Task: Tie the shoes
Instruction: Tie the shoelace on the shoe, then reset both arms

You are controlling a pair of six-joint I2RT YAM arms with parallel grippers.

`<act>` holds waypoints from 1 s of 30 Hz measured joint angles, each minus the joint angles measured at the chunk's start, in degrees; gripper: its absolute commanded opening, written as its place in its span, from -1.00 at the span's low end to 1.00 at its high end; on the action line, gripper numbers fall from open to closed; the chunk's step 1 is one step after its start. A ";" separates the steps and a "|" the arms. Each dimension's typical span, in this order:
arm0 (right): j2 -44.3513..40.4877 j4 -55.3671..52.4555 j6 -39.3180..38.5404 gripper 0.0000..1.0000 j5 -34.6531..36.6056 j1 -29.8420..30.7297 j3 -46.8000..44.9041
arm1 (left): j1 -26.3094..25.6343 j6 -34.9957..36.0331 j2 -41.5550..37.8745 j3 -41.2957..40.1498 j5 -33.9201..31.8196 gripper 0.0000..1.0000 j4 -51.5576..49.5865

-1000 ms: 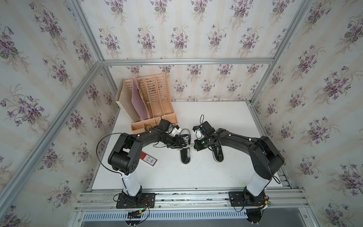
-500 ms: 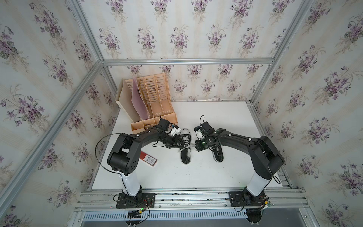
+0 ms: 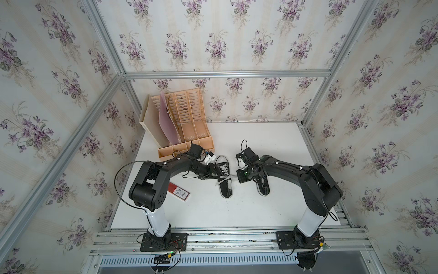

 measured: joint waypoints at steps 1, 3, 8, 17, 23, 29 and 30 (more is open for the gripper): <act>0.02 -0.02 0.00 -1.00 0.02 -0.04 0.02 | 0.02 0.00 0.00 -0.13 0.00 -1.00 0.02; 0.02 -0.04 0.00 -1.00 0.09 -0.11 0.02 | 0.02 0.00 0.00 -0.39 0.00 -1.00 0.11; -1.90 1.01 0.11 -0.68 -1.51 -0.17 -1.27 | 0.11 -0.04 -0.68 -1.33 0.00 -0.42 1.22; -11.56 7.06 -2.05 0.59 -7.50 -0.83 -4.79 | 0.66 0.22 -9.49 -2.73 -1.20 0.24 2.67; -20.11 9.11 -3.45 1.00 -6.45 -4.83 -5.64 | 4.61 0.17 -18.80 -5.73 -5.90 0.53 2.86; -32.96 15.21 -0.70 1.00 2.38 -15.65 -10.51 | 10.16 0.20 -32.81 -9.68 -16.31 0.84 3.74; -35.58 16.76 -0.11 1.00 4.42 -17.42 -12.37 | 10.93 0.20 -35.26 -10.67 -19.04 0.90 3.76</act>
